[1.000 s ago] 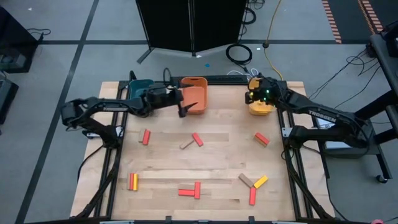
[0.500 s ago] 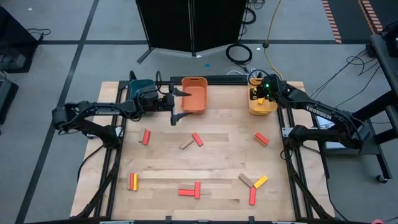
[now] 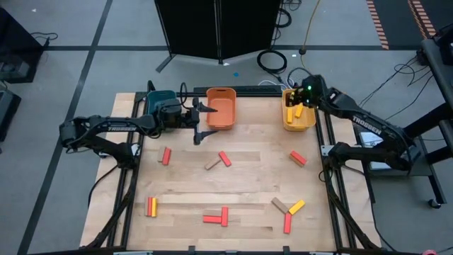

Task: Sort blocks
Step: Put the red block into the orange bin

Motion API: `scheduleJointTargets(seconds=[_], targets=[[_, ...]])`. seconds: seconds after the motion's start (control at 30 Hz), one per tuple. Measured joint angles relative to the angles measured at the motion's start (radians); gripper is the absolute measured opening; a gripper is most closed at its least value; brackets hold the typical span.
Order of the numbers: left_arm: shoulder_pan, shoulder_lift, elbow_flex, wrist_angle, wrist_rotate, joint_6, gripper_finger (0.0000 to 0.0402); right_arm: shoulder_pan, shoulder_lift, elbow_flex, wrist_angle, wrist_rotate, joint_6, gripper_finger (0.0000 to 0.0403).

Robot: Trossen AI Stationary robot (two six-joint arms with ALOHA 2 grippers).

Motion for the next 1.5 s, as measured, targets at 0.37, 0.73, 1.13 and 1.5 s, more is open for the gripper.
scheduleJointTargets(seconds=[0.37, 0.73, 1.13, 1.5], targets=[[-0.053, -0.126, 0.0, -0.323, -0.01, -0.164, 0.0393, 0.327, 0.027, 0.047, 0.177, -0.298, -0.02, 0.0215], [-0.286, -0.083, 0.0, -0.464, -0.255, -0.308, 0.0393, 0.681, 0.22, 0.047, 0.208, -0.116, -0.07, 0.0215], [-0.403, 0.014, 0.0, -0.782, -0.305, -0.49, 0.0393, 0.763, 0.47, 0.046, 0.228, -0.143, -0.116, 0.0215], [-0.471, 0.039, 0.0, -0.777, -0.307, -0.408, 0.0392, 0.748, 0.506, 0.046, 0.328, -0.142, -0.184, 0.0215]])
